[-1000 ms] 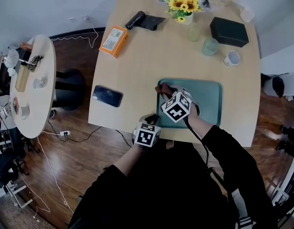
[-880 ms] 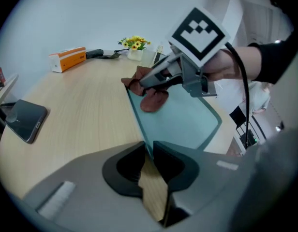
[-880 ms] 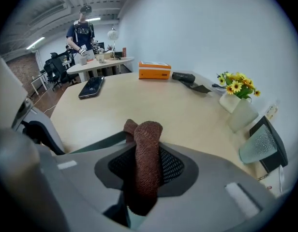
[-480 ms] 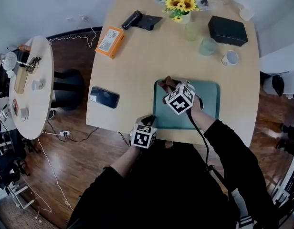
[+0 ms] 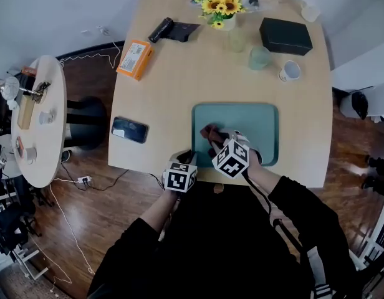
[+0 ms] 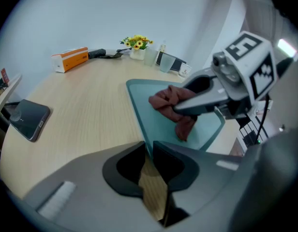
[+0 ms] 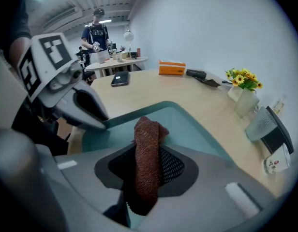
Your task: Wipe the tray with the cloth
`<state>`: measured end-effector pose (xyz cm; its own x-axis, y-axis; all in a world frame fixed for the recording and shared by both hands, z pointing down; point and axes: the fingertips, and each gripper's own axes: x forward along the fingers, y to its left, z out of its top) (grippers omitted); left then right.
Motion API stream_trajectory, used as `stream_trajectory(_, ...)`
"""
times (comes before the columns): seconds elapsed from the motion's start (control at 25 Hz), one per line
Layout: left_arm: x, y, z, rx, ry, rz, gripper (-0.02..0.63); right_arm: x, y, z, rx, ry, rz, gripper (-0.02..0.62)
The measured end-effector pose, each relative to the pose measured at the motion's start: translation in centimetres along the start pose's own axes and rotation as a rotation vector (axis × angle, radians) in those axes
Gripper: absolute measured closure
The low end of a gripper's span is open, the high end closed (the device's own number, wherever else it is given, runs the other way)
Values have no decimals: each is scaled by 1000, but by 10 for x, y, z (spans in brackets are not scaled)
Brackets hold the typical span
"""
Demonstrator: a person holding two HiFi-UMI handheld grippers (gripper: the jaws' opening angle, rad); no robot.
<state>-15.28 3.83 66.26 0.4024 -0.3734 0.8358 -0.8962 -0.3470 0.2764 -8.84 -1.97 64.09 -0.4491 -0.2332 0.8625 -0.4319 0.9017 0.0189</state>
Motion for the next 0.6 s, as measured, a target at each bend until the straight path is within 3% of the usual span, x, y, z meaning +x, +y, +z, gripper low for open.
stream_trajectory(0.28,-1,1,0,4,-11,19,570,-17,67,-32,-63,-3,59,485)
stream_trajectory(0.6,-1,-1,-1,14,-4,25,569,-15,42,-36,-94,8,51,485)
